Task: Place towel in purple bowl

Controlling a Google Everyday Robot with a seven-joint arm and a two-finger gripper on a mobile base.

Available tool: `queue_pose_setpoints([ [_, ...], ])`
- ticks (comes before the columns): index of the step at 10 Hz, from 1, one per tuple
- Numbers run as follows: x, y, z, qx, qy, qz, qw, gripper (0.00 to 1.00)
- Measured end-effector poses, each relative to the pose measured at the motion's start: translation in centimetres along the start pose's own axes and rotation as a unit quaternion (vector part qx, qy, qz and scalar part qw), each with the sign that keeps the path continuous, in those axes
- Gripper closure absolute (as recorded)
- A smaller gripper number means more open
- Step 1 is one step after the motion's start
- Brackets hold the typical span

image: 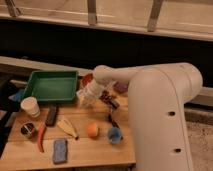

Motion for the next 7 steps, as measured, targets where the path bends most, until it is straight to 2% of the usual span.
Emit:
queue_pose_setpoints([
  [3, -3.9, -4.1, -4.0, 0.0, -0.05, 0.036, 0.9981, 1.0],
  [4, -5.3, -5.7, -5.6, 0.003, -0.073, 0.055, 0.9958, 1.0],
  [5, -5.7, -6.9, -6.6, 0.008, -0.085, 0.069, 0.9939, 1.0],
  [6, -5.7, -8.8, -8.6, 0.018, -0.107, 0.093, 0.9898, 1.0],
  [7, -5.4, -10.1, -9.6, 0.024, -0.116, 0.104, 0.9876, 1.0],
])
